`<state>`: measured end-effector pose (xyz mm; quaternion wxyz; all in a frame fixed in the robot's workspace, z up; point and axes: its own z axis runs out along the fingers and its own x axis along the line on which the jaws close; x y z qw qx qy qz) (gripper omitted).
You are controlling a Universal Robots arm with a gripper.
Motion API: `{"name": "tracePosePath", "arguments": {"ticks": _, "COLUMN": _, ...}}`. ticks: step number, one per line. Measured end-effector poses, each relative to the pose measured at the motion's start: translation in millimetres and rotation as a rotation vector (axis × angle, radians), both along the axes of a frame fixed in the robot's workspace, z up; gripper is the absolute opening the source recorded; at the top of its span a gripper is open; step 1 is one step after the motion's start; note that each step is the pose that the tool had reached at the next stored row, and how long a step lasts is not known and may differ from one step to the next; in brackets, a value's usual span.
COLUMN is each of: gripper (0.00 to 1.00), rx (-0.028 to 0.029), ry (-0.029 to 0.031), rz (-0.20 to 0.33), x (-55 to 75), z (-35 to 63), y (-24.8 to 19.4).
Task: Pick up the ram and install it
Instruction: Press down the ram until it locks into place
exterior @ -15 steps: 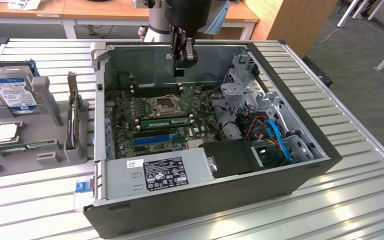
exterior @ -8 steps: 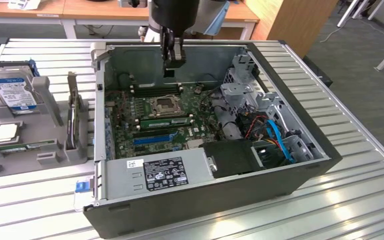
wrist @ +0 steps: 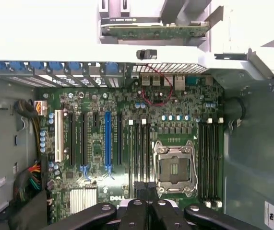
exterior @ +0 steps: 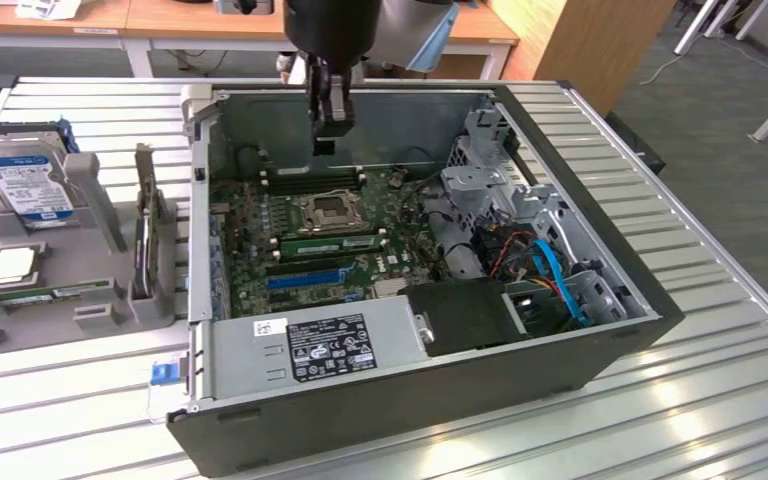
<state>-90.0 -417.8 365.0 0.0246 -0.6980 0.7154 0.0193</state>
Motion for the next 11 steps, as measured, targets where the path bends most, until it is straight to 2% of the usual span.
{"name": "tracePosePath", "arguments": {"ticks": 11, "gripper": 0.1, "rx": -0.0001, "ry": 0.0001, "rz": 0.0, "x": -0.1, "z": 0.1, "y": -0.1}}
